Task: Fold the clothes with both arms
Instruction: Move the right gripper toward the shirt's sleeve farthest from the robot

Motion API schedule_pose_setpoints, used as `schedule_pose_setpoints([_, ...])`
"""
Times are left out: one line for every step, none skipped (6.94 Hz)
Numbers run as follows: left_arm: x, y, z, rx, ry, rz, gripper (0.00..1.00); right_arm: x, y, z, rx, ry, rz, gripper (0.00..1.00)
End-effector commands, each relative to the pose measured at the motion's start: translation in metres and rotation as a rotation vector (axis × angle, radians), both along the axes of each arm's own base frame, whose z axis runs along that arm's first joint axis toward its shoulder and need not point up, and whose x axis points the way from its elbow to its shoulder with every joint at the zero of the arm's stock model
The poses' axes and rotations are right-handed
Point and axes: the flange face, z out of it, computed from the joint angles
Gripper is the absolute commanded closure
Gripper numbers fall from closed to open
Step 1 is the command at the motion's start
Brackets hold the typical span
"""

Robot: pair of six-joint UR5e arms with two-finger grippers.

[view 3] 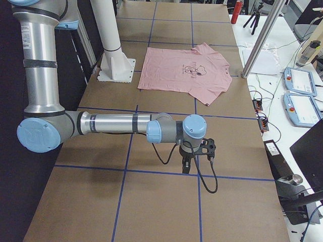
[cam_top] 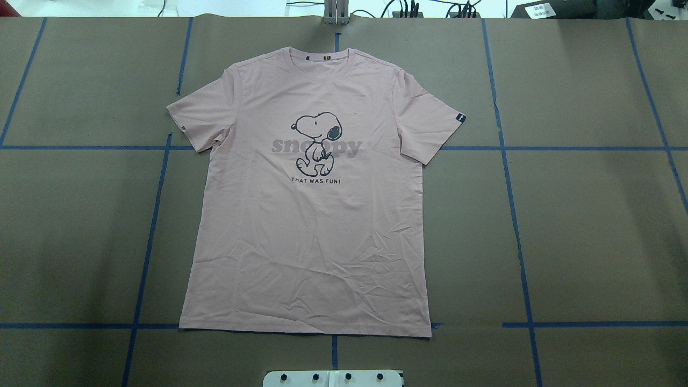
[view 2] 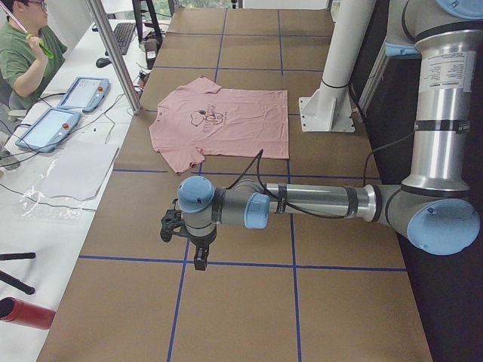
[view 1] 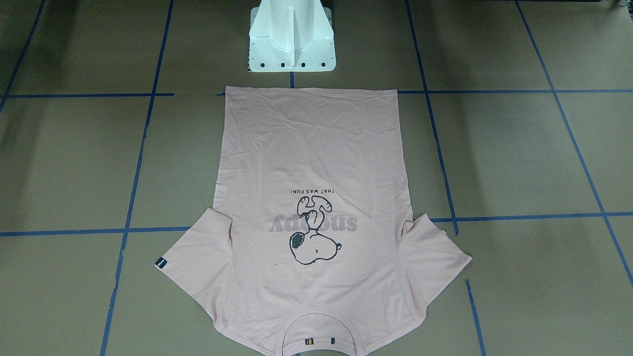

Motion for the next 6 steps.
schedule_pose_setpoints([0.0, 0.001, 0.001, -0.002, -0.001, 0.001, 0.0, 0.0, 0.002, 0.0, 0.0, -0.003, 0.0, 0.0])
schedule_pose_setpoints([0.0, 0.001, 0.001, -0.002, 0.001, 0.001, 0.0, -0.001, 0.001, -0.002, 0.0, -0.014, 0.0, 0.0])
schedule_pose_setpoints([0.0, -0.006, -0.01, 0.021, 0.0, 0.001, 0.0, -0.005, -0.008, -0.013, 0.018, -0.028, -0.005, 0.0])
schedule_pose_setpoints([0.003, -0.027, -0.035, 0.07, -0.011, 0.004, 0.0, -0.035, -0.036, -0.035, 0.065, -0.035, -0.062, 0.0])
schedule_pose_setpoints([0.006, -0.06, -0.075, 0.135, 0.0, 0.004, 0.0, -0.082, -0.091, -0.067, 0.161, -0.044, -0.127, 0.0])
schedule_pose_setpoints([0.014, -0.082, -0.111, 0.211, 0.03, 0.021, 0.0, -0.147, -0.133, -0.088, 0.154, -0.033, -0.138, 0.0])
